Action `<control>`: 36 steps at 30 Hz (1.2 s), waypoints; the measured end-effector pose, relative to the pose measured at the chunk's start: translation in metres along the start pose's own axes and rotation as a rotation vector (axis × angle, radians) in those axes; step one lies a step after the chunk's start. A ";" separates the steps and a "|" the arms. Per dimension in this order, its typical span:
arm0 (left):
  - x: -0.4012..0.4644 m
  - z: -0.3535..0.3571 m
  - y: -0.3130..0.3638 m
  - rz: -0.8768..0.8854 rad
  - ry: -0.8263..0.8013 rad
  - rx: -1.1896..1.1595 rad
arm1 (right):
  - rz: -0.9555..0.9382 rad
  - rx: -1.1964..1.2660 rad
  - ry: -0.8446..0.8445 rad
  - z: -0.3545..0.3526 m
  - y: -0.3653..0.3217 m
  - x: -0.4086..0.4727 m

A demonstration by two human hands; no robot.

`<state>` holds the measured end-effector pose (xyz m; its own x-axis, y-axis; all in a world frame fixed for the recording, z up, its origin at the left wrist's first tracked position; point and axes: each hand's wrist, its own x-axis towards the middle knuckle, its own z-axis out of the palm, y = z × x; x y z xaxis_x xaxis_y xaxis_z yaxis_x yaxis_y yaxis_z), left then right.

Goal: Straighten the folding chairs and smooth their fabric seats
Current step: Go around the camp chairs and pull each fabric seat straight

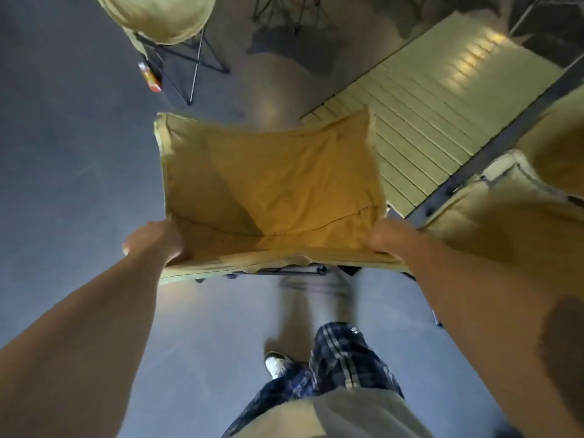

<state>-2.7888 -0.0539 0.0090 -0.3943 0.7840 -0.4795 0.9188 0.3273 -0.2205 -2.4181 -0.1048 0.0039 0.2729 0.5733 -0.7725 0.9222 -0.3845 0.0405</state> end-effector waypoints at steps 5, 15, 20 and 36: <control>0.071 -0.028 0.041 0.249 0.021 0.238 | 0.117 0.205 -0.042 0.020 -0.014 0.023; 0.179 -0.023 0.101 0.449 0.019 0.556 | 0.413 0.574 -0.058 0.071 -0.050 0.055; 0.224 -0.008 0.108 0.489 0.045 0.553 | 0.552 0.700 -0.085 0.088 -0.091 0.057; 0.316 0.028 0.101 0.708 0.047 0.579 | 0.840 0.878 -0.196 0.170 -0.214 0.056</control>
<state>-2.8214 0.2125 -0.1882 0.2704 0.7256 -0.6328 0.7894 -0.5433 -0.2858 -2.6464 -0.1135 -0.1555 0.5770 -0.1756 -0.7977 -0.0374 -0.9813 0.1890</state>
